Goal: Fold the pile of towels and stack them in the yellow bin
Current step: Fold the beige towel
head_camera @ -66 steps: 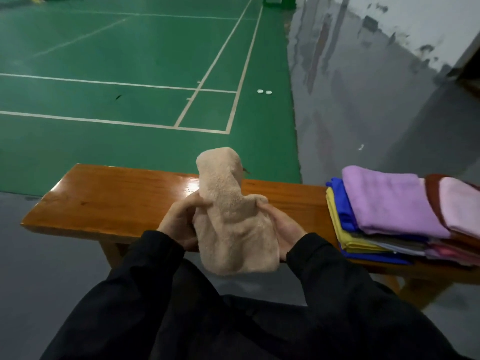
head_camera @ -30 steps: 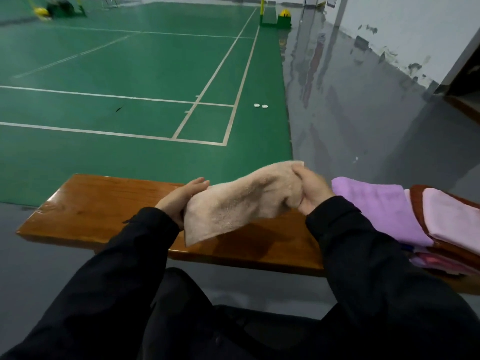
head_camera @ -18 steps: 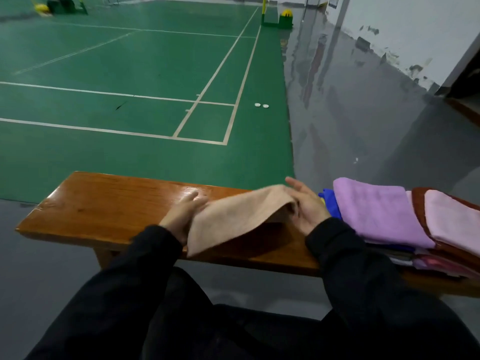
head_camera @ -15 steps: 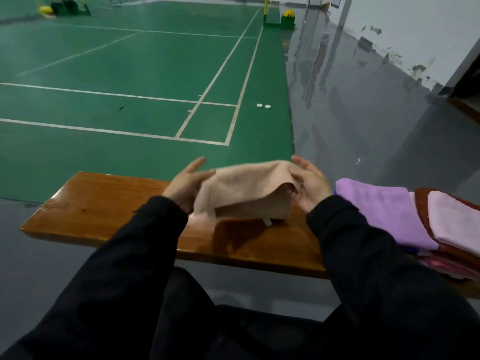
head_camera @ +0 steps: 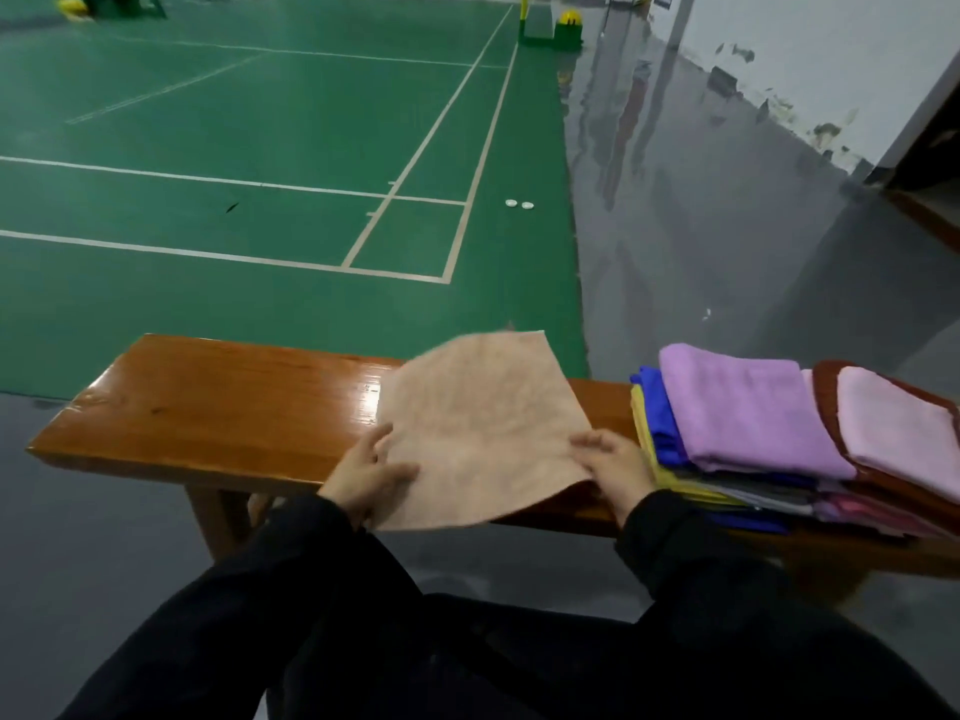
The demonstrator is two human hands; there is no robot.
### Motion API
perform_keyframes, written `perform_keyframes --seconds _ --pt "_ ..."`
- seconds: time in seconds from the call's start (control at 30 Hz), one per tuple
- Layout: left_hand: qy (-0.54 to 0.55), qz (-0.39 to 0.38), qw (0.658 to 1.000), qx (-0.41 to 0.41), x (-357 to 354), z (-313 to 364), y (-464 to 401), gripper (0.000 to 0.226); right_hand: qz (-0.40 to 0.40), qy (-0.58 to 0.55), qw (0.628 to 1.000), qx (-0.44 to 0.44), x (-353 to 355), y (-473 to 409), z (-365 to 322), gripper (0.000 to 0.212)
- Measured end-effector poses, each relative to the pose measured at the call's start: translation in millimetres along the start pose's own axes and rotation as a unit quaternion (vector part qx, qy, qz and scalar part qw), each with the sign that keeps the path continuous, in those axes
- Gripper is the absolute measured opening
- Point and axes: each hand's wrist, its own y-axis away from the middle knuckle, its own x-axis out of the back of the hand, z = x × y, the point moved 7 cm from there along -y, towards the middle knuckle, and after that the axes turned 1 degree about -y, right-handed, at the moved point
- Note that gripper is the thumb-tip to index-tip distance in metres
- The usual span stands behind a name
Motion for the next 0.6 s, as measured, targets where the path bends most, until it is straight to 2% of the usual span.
perform_keyframes --seconds 0.07,0.13,0.2,0.3,0.37,0.43,0.53,0.6 --pt "-0.182 0.042 0.982 -0.035 4.0 -13.3 0.3 0.079 -0.004 0.121 0.993 0.010 0.2 0.4 20.7 0.021" --pt "-0.321 0.052 0.943 -0.075 1.6 -12.8 4.2 0.060 0.004 0.230 0.973 0.016 3.9 3.9 27.5 0.021" --pt "-0.384 0.054 0.918 -0.080 0.3 -13.0 3.2 0.044 0.017 0.322 0.946 0.019 6.8 7.1 27.3 0.020" --pt "-0.398 0.106 0.909 -0.065 7.4 -7.2 -4.3 0.040 0.045 0.472 0.878 0.061 2.5 3.5 12.2 0.035" --pt "-0.410 0.128 0.901 -0.061 8.9 -1.9 -10.4 0.038 0.048 0.469 0.877 0.093 -5.7 -6.5 1.9 0.040" --pt "-0.406 0.146 0.901 -0.051 9.5 3.3 -14.2 0.031 0.048 0.412 0.905 0.092 -12.9 -21.9 -5.1 0.043" --pt "-0.346 0.178 0.921 -0.009 14.5 2.9 -19.9 0.025 0.077 0.325 0.942 0.032 -15.2 -43.8 -13.2 0.055" --pt "-0.371 0.155 0.915 -0.013 11.0 0.0 -21.6 0.027 0.064 0.313 0.947 -0.020 -18.7 -51.9 -11.8 0.065"
